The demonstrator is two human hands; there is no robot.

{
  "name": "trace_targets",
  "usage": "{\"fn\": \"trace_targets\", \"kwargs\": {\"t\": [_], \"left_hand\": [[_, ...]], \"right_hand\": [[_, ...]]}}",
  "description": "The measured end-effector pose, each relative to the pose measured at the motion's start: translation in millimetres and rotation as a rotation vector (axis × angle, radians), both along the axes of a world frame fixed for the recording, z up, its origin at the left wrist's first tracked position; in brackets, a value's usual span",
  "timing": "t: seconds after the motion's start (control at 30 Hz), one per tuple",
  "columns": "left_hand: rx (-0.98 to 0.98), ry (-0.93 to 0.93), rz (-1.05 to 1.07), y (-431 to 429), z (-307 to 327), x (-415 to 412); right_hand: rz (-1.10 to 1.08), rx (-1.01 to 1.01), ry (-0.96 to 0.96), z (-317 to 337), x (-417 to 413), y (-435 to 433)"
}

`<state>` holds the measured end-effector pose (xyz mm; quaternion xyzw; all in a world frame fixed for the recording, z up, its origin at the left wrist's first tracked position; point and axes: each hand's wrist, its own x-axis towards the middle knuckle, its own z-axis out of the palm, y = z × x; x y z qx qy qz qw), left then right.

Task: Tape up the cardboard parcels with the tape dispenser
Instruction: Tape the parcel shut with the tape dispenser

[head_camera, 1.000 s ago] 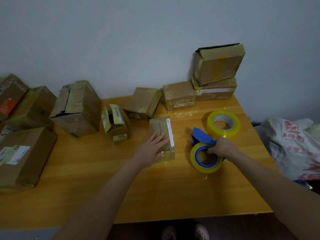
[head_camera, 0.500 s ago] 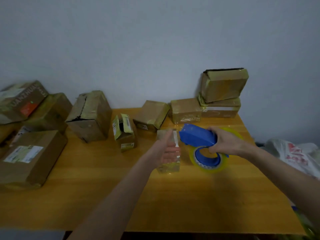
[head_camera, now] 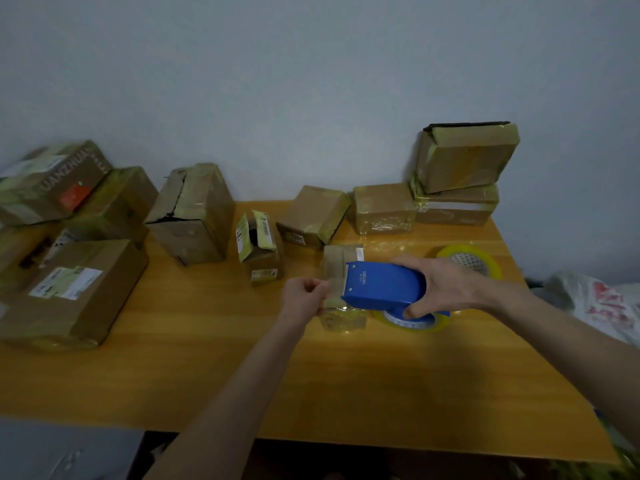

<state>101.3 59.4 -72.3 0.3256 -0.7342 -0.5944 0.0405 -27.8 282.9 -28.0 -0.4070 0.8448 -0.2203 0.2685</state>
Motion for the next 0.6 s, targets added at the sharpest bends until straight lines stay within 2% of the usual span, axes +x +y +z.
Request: {"fn": "trace_targets", "kwargs": {"t": [0.2,0.6], "left_hand": [[-0.15,-0.08,0.088,-38,-14,26],[-0.162,-0.123,0.085,-26,-37,23]], "right_hand": [[-0.023,0.186,0.053,-2,-15,35],[-0.035,0.249,0.059,-19,-19,38]]}}
